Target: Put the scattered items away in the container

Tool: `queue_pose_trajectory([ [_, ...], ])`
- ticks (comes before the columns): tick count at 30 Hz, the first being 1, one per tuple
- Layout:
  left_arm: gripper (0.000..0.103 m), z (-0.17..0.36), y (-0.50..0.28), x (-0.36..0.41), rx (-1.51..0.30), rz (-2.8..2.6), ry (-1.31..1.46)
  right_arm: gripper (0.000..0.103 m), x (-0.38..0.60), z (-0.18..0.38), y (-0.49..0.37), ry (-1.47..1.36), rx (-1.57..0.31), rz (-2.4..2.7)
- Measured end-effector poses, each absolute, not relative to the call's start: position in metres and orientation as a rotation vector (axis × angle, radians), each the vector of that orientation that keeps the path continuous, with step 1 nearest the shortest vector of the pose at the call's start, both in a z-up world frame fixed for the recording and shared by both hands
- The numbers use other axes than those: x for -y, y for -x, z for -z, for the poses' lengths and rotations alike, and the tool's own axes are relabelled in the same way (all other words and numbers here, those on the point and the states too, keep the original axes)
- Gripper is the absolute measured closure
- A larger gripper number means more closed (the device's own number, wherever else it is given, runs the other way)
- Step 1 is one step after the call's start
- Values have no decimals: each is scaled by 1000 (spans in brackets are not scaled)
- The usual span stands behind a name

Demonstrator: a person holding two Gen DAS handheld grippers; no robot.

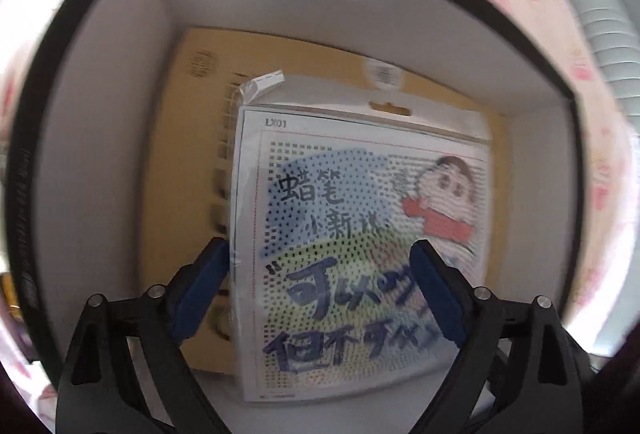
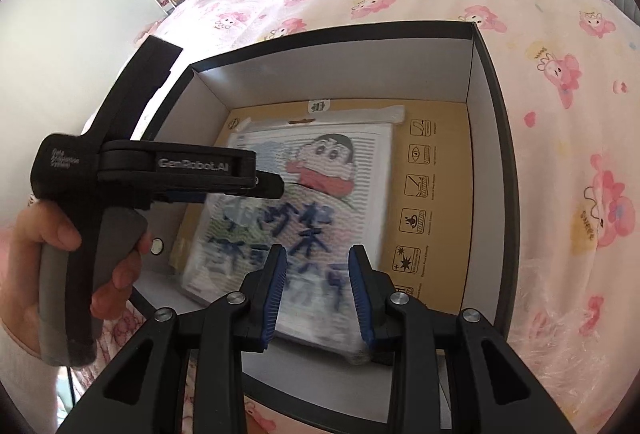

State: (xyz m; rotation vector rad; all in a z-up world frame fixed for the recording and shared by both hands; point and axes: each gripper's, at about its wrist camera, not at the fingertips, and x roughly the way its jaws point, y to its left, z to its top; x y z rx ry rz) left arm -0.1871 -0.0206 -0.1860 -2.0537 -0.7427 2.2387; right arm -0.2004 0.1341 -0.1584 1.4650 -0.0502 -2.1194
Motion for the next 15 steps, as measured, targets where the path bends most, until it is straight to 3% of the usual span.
queue_pose_trajectory([
  [2, 23, 183, 183, 11, 827, -2099, 1958, 75, -136, 157, 201, -1458, 59, 2125],
  [5, 29, 175, 178, 2, 756, -2149, 1927, 75, -139, 159, 202, -1469, 92, 2110],
  [9, 55, 179, 166, 7, 760, -2216, 1992, 75, -139, 161, 199, -1468, 99, 2103],
  [13, 56, 175, 155, -5, 674, -2233, 2020, 74, -133, 168, 200, -1497, 73, 2084],
  [15, 48, 175, 151, -10, 657, -2233, 2006, 74, -131, 171, 200, -1517, 59, 2075],
])
